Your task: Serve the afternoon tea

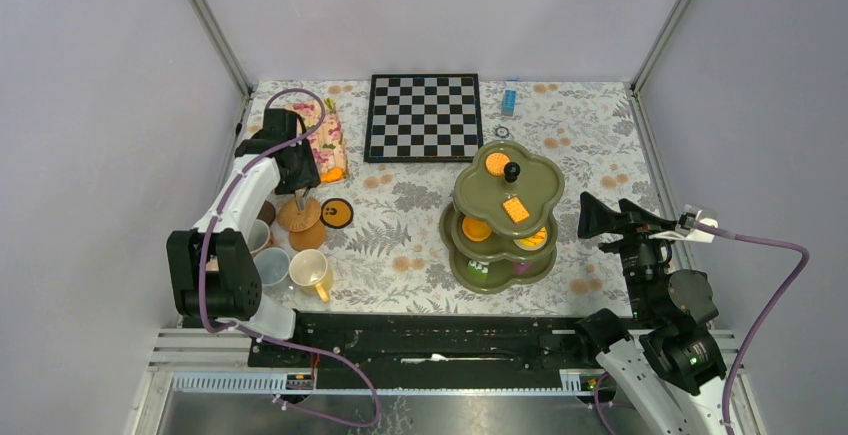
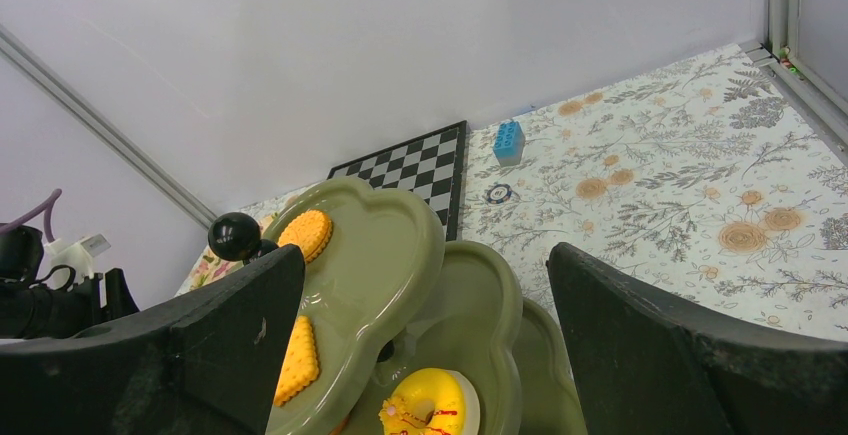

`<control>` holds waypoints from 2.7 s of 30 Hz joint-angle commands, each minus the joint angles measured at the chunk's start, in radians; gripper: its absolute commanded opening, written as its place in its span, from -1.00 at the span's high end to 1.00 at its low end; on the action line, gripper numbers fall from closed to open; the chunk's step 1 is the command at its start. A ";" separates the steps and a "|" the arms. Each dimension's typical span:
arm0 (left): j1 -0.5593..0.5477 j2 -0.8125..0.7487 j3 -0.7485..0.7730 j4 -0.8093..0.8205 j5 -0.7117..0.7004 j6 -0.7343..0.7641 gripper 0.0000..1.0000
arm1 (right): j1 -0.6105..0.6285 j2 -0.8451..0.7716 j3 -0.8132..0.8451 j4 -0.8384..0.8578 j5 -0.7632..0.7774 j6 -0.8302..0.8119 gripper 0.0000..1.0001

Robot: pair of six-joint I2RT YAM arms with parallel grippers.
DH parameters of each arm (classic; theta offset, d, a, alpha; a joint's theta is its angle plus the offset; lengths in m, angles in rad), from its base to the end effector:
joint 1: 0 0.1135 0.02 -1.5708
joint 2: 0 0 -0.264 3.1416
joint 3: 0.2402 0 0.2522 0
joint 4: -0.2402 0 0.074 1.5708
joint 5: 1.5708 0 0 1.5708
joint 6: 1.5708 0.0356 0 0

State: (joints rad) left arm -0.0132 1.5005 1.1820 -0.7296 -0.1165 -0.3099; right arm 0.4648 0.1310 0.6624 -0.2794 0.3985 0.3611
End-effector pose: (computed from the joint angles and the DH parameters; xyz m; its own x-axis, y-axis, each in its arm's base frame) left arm 0.3075 0.0001 0.2624 -0.8114 -0.2922 -0.5062 -0.3070 0.9500 -0.0563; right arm 0.0442 0.0067 0.3505 0.1812 0.4552 -0.8718 -0.1510 0.8888 0.4327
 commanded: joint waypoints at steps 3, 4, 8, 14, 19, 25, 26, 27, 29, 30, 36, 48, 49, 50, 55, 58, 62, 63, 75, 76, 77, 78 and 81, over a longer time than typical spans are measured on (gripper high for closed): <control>0.000 -0.074 -0.026 -0.005 -0.028 0.015 -0.10 | 0.005 0.009 -0.002 0.026 -0.016 0.009 -0.97; 0.001 -0.078 -0.032 -0.008 -0.031 0.016 -0.10 | 0.005 0.011 -0.002 0.026 -0.016 0.010 -0.97; 0.001 -0.075 -0.054 -0.008 -0.036 0.020 -0.08 | 0.005 0.012 -0.004 0.028 -0.019 0.013 -0.97; -0.004 -0.055 -0.046 -0.006 -0.025 0.025 -0.02 | 0.005 0.002 -0.004 0.027 -0.020 0.014 -0.97; -0.007 -0.043 -0.036 0.002 -0.024 0.026 0.12 | 0.005 -0.006 -0.005 0.027 -0.020 0.019 -0.97; -0.008 -0.037 -0.021 0.024 -0.018 0.022 0.36 | 0.005 -0.005 -0.003 0.026 -0.022 0.019 -0.97; -0.009 -0.037 -0.018 0.024 -0.017 0.022 0.41 | 0.005 -0.005 -0.003 0.026 -0.022 0.019 -0.97; -0.007 -0.036 -0.014 0.025 -0.018 0.020 0.43 | 0.005 -0.005 -0.004 0.026 -0.023 0.019 -0.97; -0.007 -0.040 -0.008 0.027 -0.022 0.018 0.48 | 0.005 -0.006 -0.003 0.025 -0.023 0.021 -0.97; -0.007 -0.044 -0.004 0.028 -0.025 0.016 0.50 | 0.005 -0.005 -0.003 0.025 -0.022 0.022 -0.97; -0.007 -0.075 0.033 0.033 -0.038 0.015 0.57 | 0.005 -0.002 -0.002 0.026 -0.020 0.021 -0.97; -0.009 -0.153 0.148 -0.001 -0.015 0.026 0.62 | 0.005 0.003 0.001 0.026 -0.015 0.017 -0.97; -0.011 -0.160 0.164 -0.003 0.006 0.031 0.63 | 0.004 0.003 0.002 0.026 -0.015 0.017 -0.97; -0.016 -0.169 0.186 -0.004 0.032 0.039 0.63 | 0.004 0.005 0.003 0.026 -0.015 0.015 -0.97; -0.201 -0.267 0.272 0.050 0.107 0.104 0.62 | 0.005 0.006 0.006 0.026 -0.006 0.012 -0.97; -0.357 -0.302 0.325 0.070 0.112 0.135 0.61 | 0.005 0.005 0.007 0.026 0.001 0.007 -0.97; -0.545 -0.341 0.362 0.062 0.136 0.172 0.60 | 0.005 0.004 0.012 0.026 0.002 0.003 -0.97; -0.579 -0.356 0.362 0.065 0.172 0.176 0.60 | 0.005 0.003 0.011 0.026 0.003 0.002 -0.97; -0.790 -0.435 0.283 0.037 0.389 0.143 0.54 | 0.004 0.006 0.012 0.026 0.002 0.007 -0.97; -0.804 -0.439 0.268 0.036 0.394 0.135 0.54 | 0.005 0.007 0.010 0.026 0.001 0.007 -0.97; -0.815 -0.441 0.252 0.035 0.393 0.128 0.54 | 0.005 0.007 0.010 0.025 0.000 0.009 -0.97; -0.827 -0.443 0.240 0.027 0.386 0.123 0.54 | 0.005 0.007 0.011 0.026 0.000 0.011 -0.97; -0.849 -0.442 0.209 -0.010 0.348 0.116 0.54 | 0.005 0.007 0.010 0.026 -0.004 0.011 -0.97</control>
State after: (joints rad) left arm -0.8364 1.0760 1.4220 -0.7319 0.2256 -0.1703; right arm 0.4648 0.1307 0.6579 -0.2794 0.3916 0.3714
